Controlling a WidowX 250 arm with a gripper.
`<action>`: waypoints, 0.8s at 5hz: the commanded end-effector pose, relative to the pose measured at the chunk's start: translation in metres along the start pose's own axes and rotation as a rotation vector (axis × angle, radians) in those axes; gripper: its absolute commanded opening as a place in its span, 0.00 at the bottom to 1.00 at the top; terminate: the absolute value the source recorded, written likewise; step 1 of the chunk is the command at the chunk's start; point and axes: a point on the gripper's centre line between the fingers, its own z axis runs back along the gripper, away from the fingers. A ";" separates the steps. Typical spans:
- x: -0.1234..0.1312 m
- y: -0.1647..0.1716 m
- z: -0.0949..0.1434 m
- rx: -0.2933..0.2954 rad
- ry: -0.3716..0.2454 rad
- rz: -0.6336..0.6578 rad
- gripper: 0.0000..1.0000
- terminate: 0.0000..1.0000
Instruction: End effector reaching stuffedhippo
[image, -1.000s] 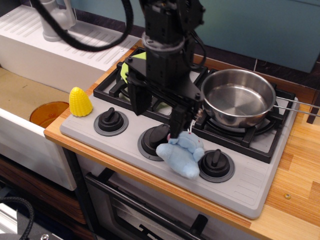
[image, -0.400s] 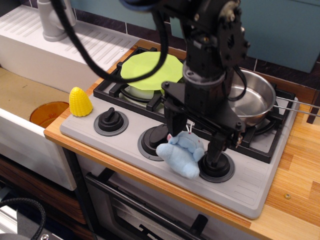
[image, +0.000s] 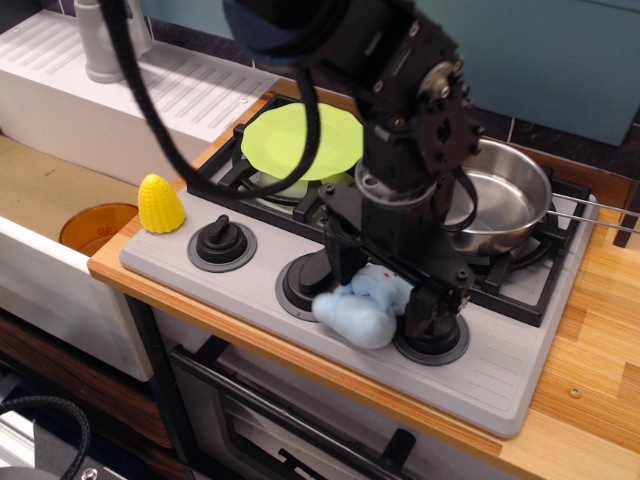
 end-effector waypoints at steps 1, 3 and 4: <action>-0.004 0.015 -0.020 -0.027 -0.049 -0.001 1.00 0.00; -0.007 0.019 -0.029 -0.033 -0.054 -0.010 1.00 0.00; -0.007 0.019 -0.029 -0.033 -0.054 -0.010 1.00 1.00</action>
